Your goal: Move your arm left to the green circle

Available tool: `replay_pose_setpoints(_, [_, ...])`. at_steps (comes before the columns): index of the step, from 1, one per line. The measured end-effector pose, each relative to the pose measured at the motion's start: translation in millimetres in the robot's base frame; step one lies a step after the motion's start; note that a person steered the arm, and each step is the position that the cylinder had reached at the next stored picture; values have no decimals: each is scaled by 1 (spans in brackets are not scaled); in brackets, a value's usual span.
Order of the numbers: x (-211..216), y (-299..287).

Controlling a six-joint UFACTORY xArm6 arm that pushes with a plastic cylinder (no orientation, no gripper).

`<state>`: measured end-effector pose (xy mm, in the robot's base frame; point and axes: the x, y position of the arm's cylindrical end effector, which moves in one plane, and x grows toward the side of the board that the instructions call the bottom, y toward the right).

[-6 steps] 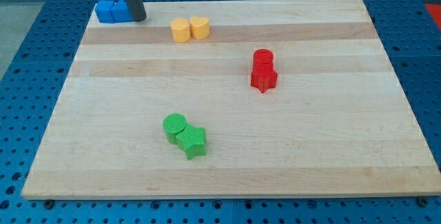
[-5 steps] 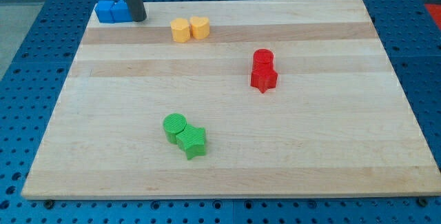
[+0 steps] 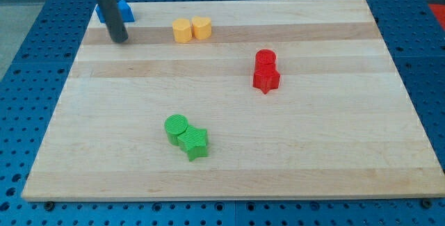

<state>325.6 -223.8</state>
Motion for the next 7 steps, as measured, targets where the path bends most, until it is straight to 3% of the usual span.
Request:
replay_pose_setpoints(1, [51,5])
replay_pose_setpoints(3, [109,92])
replay_pose_setpoints(5, [145,21])
replay_pose_setpoints(7, [213,60])
